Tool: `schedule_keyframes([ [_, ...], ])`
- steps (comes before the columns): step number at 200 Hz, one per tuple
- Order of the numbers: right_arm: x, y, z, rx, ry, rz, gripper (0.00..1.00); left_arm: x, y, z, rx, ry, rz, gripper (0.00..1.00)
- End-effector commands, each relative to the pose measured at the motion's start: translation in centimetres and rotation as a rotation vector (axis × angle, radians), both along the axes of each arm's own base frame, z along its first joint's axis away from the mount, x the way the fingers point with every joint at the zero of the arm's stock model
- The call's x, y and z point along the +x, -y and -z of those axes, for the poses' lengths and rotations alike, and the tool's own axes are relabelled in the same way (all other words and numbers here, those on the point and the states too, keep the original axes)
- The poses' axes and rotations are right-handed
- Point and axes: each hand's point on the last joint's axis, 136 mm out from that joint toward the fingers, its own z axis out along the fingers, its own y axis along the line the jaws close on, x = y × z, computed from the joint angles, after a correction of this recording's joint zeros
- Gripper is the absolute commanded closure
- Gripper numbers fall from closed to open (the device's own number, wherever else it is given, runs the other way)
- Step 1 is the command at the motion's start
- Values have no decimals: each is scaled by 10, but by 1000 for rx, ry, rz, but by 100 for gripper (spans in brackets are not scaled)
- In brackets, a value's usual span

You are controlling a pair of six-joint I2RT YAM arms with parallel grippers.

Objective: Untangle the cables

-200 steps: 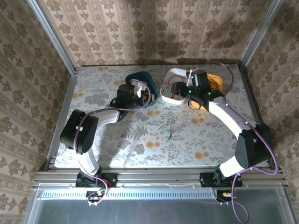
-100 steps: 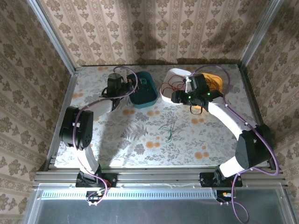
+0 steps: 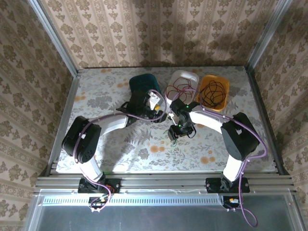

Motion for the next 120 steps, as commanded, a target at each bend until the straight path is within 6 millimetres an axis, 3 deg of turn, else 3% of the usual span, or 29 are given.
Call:
schedule_keyframes([
  [1, -6, 7, -5, -60, -62, -33, 43, -7, -3, 23, 57, -17, 34, 24],
  [56, -16, 10, 0, -130, -198, -81, 56, -12, 0, 35, 81, -15, 49, 24],
  [120, -17, 5, 7, -155, -294, -106, 60, -13, -5, 31, 89, 6, 51, 23],
])
